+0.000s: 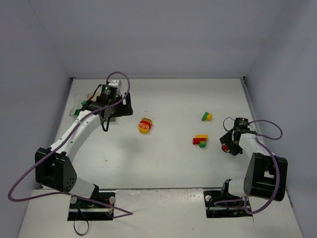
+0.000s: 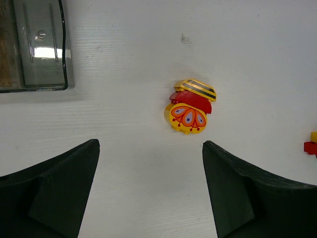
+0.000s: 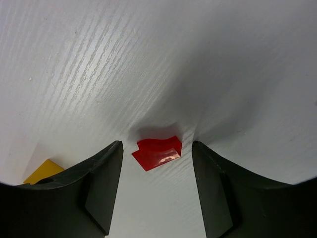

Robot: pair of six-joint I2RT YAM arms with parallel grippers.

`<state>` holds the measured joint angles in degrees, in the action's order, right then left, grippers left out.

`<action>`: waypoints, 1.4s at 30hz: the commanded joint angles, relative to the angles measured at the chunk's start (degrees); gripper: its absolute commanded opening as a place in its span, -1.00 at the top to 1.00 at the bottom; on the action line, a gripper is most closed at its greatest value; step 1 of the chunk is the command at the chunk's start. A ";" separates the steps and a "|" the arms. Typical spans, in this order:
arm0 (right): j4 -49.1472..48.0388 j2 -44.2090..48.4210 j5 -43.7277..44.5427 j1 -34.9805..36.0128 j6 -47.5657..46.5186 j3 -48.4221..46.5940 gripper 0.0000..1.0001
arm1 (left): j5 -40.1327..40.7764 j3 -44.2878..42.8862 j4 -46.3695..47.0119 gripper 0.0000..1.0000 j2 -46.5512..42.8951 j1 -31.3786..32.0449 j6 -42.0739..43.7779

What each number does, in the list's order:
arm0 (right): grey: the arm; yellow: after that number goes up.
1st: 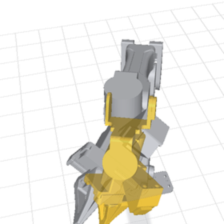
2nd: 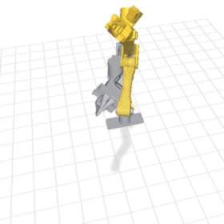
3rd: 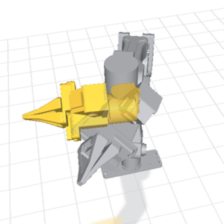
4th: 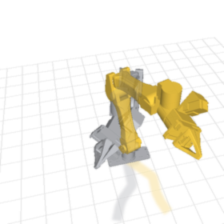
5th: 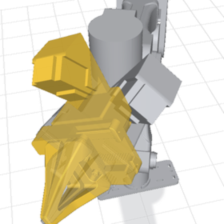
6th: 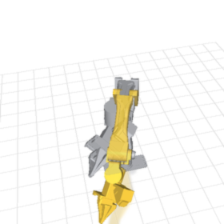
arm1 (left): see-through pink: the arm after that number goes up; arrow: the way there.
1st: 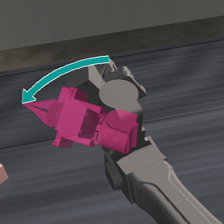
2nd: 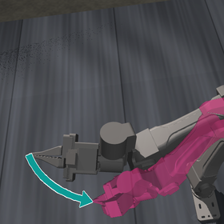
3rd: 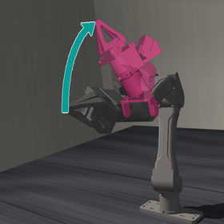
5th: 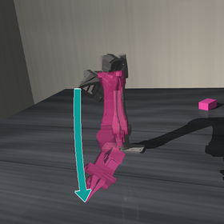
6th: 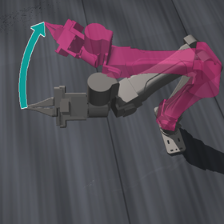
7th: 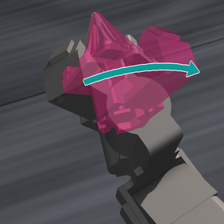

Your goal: Sort the legos into containers by color

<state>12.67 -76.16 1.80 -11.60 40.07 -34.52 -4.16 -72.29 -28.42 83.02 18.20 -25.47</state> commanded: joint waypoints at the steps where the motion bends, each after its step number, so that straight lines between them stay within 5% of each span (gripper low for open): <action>1: 4.38 -1.00 2.06 0.08 0.35 -0.46 -0.08 | -0.67 -1.71 1.97 -0.56 -2.25 -0.79 0.69; 10: 3.77 -2.85 2.50 0.26 -0.26 -0.55 0.17 | -1.37 -1.71 2.14 -0.56 -2.34 -1.76 0.51; 20: 3.42 0.39 1.28 3.33 -2.72 -4.84 1.00 | -4.26 -1.54 2.85 -0.56 -2.51 -1.85 0.78; 26: 2.45 5.75 -1.62 9.92 -1.76 -13.09 1.00 | -13.03 -0.31 5.75 -0.56 -4.27 -0.36 0.17; 33: -7.99 11.55 -17.43 11.24 9.57 -14.17 1.00 | -27.28 5.66 18.91 -0.56 -8.93 2.54 -8.18; 42: -22.06 12.27 -22.63 21.60 26.79 -13.20 1.00 | -17.21 5.32 29.72 -0.54 -10.78 14.31 -10.03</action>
<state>0.03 -64.51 -17.76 7.57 58.39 -47.35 -24.67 -64.99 -8.43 74.43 30.11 -34.17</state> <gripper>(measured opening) 0.366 0.773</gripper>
